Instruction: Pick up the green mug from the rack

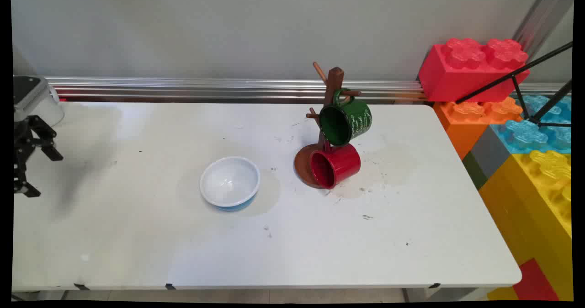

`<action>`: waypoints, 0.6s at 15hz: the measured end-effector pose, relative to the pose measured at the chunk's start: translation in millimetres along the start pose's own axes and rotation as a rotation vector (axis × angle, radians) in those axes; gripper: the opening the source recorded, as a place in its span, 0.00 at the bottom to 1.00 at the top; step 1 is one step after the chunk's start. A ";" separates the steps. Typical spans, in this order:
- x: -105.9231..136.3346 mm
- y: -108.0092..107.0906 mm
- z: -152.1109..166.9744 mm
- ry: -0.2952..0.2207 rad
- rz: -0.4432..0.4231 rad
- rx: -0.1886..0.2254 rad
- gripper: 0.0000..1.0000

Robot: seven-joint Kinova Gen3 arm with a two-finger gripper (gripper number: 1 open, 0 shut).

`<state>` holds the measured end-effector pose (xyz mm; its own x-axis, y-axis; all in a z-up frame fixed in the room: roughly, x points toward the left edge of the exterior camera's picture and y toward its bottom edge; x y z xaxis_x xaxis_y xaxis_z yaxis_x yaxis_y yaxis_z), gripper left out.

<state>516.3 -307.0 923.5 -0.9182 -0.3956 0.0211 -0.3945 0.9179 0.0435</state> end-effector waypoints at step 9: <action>48.1 8.5 7.8 0.195 -0.044 -0.004 1.00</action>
<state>468.5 -318.0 917.1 -0.8753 -0.4343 0.2126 -0.4337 0.8996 0.0523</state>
